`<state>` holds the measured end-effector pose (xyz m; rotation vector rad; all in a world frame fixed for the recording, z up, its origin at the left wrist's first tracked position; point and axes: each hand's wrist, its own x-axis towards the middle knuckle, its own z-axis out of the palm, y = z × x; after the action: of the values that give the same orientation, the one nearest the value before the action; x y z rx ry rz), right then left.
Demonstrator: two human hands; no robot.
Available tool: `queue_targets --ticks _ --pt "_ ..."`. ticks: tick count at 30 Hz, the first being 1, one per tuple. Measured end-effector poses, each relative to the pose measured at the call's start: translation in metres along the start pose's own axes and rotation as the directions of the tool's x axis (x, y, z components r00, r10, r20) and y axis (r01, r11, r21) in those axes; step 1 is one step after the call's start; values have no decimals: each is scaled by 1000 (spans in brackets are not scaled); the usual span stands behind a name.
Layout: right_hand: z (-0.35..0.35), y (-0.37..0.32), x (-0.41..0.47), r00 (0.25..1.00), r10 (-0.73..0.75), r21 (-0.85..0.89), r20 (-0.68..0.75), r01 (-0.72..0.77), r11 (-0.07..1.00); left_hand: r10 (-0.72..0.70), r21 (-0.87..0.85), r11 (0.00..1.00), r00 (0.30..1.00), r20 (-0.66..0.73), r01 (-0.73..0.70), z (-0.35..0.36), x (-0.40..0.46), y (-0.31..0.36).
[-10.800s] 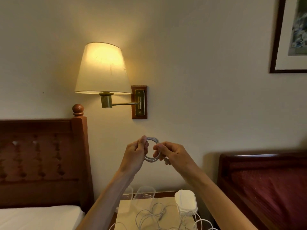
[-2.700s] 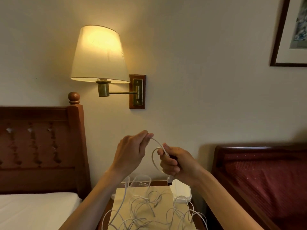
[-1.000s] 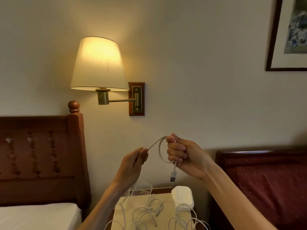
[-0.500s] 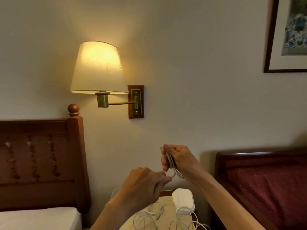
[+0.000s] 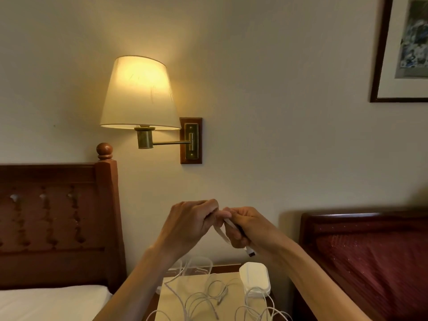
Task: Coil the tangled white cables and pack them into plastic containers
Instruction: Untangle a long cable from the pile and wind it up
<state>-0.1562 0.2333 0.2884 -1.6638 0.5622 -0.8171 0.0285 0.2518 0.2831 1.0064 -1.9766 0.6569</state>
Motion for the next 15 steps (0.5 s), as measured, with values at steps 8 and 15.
queue_targets --ticks 8,15 --pt "-17 -22 -3 993 58 459 101 -98 883 -294 -589 763 954 54 268 14 -9 -3" --pt "-36 -44 6 999 -32 678 -30 44 734 -467 -571 624 841 275 533 47 -62 -11"
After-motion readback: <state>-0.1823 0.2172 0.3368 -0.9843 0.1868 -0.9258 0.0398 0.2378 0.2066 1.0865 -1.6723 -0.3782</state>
